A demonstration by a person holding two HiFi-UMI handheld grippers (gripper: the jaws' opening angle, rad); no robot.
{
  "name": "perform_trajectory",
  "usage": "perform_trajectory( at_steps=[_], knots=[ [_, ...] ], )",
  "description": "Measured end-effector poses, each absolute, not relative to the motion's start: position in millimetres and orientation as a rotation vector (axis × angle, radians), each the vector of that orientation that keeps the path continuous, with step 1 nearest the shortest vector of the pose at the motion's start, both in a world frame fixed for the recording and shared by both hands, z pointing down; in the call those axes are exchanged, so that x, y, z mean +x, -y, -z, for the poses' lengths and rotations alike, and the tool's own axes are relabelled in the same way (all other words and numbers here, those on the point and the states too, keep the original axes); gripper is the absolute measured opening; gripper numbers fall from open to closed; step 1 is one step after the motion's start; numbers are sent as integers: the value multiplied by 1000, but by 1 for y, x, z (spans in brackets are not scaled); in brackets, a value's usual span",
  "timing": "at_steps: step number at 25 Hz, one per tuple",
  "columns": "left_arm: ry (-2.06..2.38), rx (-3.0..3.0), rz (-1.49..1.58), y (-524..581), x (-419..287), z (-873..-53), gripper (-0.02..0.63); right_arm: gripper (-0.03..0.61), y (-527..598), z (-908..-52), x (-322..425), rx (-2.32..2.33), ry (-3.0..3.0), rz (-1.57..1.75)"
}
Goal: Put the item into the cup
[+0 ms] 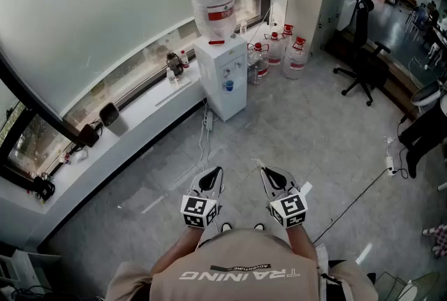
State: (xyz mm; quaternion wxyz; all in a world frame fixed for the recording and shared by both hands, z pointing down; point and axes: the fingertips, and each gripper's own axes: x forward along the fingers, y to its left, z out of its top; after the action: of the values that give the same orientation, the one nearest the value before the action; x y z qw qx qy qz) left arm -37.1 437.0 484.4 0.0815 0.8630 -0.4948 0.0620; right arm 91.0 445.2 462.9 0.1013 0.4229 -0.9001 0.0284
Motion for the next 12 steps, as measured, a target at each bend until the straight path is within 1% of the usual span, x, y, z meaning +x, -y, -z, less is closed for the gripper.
perform_trajectory(
  at_steps=[6,12],
  knots=[
    [1521,2574,-219,-427,-57,-480,8,11,-443,-461,91,1265,2659,-82],
    [1497,2577,-223,-428,-57,-483,8,11,-439,-463,90,1269,2652,-78]
  ],
)
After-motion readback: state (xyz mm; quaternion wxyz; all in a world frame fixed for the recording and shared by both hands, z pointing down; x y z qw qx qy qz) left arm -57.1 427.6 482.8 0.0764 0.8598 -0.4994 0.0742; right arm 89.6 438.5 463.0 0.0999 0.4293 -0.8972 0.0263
